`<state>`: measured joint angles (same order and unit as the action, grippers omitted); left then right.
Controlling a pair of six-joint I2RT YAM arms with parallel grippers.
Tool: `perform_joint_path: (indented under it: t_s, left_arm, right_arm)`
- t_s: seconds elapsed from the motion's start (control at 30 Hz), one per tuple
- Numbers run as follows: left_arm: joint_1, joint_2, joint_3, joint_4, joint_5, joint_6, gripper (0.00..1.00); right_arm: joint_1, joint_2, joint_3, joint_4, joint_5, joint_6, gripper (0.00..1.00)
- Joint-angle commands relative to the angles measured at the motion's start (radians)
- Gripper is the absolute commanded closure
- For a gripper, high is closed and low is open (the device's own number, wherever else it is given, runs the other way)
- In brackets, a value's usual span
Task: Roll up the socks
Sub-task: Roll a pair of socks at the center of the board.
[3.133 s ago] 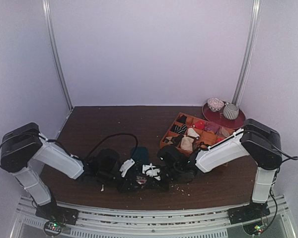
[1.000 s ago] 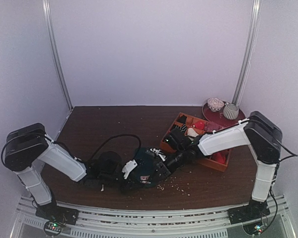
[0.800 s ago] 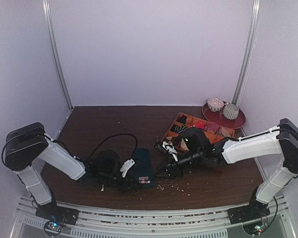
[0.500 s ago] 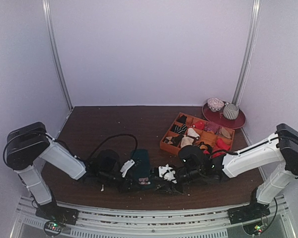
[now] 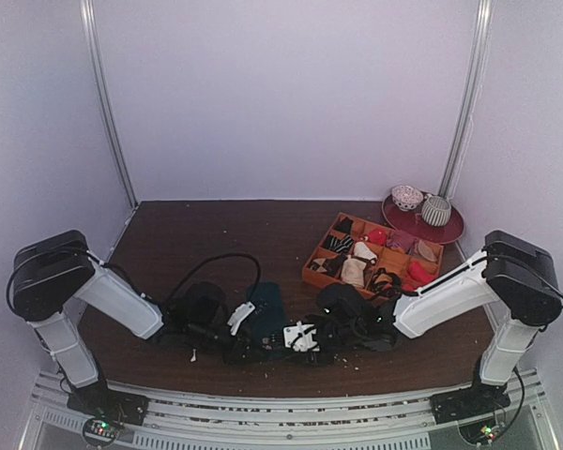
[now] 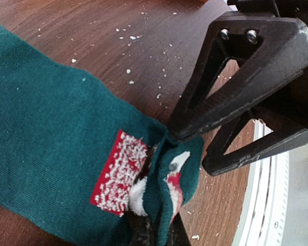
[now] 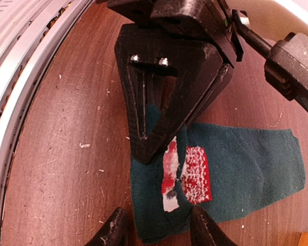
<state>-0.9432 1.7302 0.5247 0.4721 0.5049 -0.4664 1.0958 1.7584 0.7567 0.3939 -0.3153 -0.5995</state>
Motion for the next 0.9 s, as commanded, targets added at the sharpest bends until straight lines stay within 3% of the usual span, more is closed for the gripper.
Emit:
perform_joint_path:
  t_s: [0.0, 0.23, 0.47, 0.63, 0.73, 0.87]
  left_arm:
    - [0.003, 0.062, -0.051, -0.219, -0.007, 0.008, 1.0]
    - [0.006, 0.073, -0.052, -0.212, 0.002, 0.011, 1.0]
    - [0.009, 0.034, -0.042, -0.207, -0.011, 0.044, 1.0]
    - [0.008, -0.166, -0.044, -0.271, -0.161, 0.125, 0.59]
    - [0.008, -0.348, -0.063, -0.294, -0.267, 0.187, 0.5]
    - [-0.003, -0.599, -0.147, -0.21, -0.342, 0.269, 0.44]
  right_arm:
    - [0.011, 0.045, 0.05, -0.023, 0.024, -0.032, 0.58]
    - [0.014, 0.106, 0.063, -0.046, 0.037, -0.004, 0.62]
    - [0.014, 0.143, 0.089, -0.14, 0.082, 0.134, 0.82]
    - [0.0, 0.132, 0.109, -0.238, -0.074, 0.271, 0.87]
    - [-0.018, 0.141, 0.152, -0.298, -0.24, 0.384, 0.87]
    - [-0.068, 0.256, 0.306, -0.502, -0.455, 0.618, 0.87]
